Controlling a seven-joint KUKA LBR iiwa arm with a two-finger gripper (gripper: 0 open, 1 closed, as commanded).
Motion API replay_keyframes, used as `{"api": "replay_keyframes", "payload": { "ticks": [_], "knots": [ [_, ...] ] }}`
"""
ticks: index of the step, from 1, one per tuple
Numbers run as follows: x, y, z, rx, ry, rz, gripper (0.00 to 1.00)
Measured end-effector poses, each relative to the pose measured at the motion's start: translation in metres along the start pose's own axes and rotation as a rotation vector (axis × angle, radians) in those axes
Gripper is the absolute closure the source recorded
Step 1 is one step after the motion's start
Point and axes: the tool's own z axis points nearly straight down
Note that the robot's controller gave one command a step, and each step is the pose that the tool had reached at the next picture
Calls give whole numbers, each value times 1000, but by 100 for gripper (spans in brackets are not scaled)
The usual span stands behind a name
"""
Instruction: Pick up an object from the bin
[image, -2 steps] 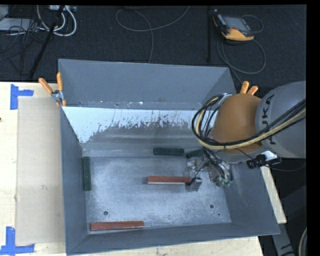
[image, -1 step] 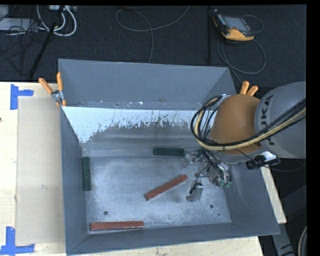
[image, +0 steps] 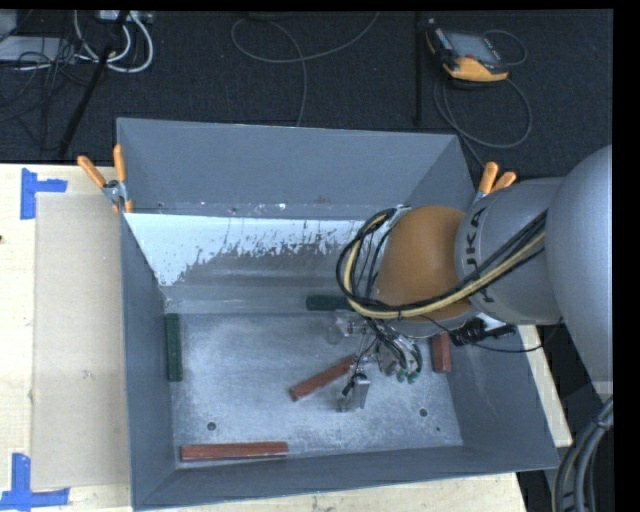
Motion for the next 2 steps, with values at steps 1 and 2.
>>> {"api": "replay_keyframes", "payload": {
  "ticks": [1, 2],
  "knots": [
    [0, -1, -3, 1, -3, -1, 100],
    [0, -1, -3, 1, -2, -3, 0]
  ]
}}
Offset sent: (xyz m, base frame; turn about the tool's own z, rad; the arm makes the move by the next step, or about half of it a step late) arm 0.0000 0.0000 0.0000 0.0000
